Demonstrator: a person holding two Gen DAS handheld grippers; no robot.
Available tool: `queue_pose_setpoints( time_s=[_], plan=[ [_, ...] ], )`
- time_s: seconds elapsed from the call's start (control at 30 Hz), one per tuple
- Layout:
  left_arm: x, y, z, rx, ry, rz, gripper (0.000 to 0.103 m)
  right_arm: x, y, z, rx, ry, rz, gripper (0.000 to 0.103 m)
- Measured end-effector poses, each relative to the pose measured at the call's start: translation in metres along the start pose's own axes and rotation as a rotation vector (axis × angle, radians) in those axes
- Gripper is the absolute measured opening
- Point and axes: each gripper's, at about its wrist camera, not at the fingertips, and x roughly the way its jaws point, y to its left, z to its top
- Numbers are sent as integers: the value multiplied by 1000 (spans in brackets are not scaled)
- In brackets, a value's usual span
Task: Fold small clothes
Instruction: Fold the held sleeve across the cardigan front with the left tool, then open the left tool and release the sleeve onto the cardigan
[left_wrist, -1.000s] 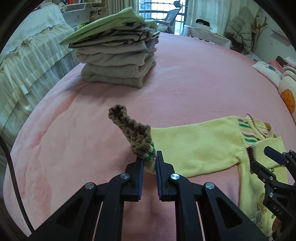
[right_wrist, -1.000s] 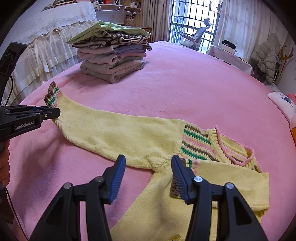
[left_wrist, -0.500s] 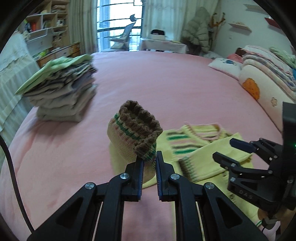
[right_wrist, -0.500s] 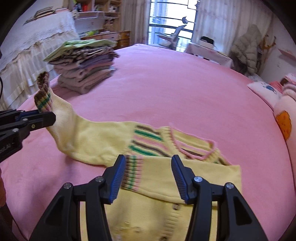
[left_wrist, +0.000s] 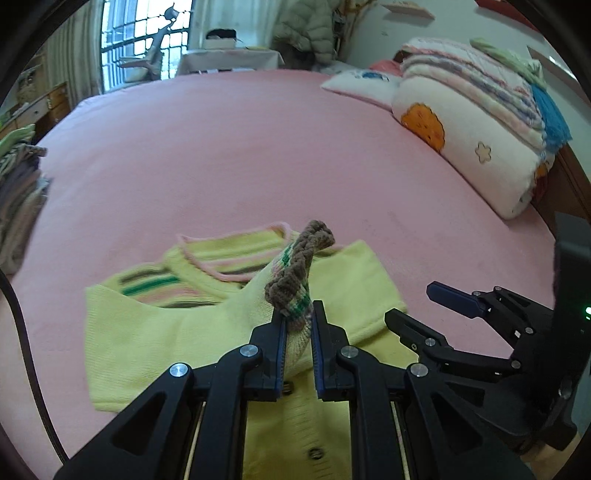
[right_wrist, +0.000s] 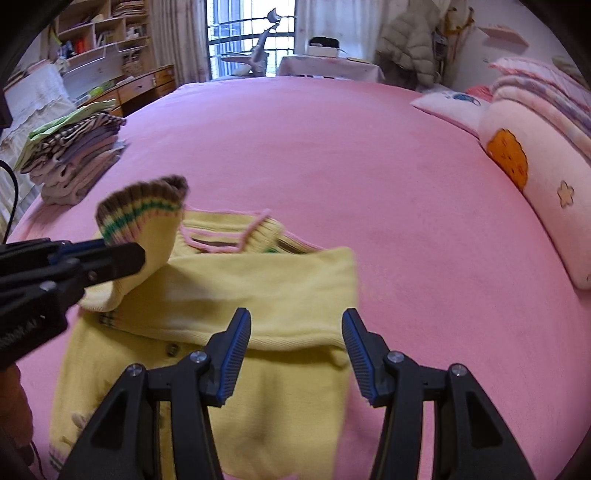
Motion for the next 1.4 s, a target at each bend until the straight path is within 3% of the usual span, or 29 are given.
queue_pose_setpoints(
  time_s=[0.2,0.23,0.37,0.53,0.67,0.87,1.0,1.17,1.4],
  plan=[
    [47,-27,-8,6,82,-34,13,12,-28,-16,35,35,14,52],
    [55,-27,-11,-5,112,-50,23,14,-30,-17,35,41,18,52],
    [64,-20,-19,-35,144,-61,39,16,-32,-18,25,50,28,52],
    [31,-5,-29,-16,92,-17,54,13,-31,-12,29,30,85,52],
    [-6,11,-32,34,35,28,61,16,-23,-2,49,50,182,51],
    [-44,57,-30,44,-18,179,64,40,-13,3,87,111,241,51],
    [-54,106,-32,-23,-17,236,63,57,-16,7,136,144,275,51],
    [-62,142,-45,-76,-8,219,64,69,-11,7,140,164,289,51],
    [-42,146,-66,-56,49,200,64,71,-15,4,160,173,338,51]
  ],
)
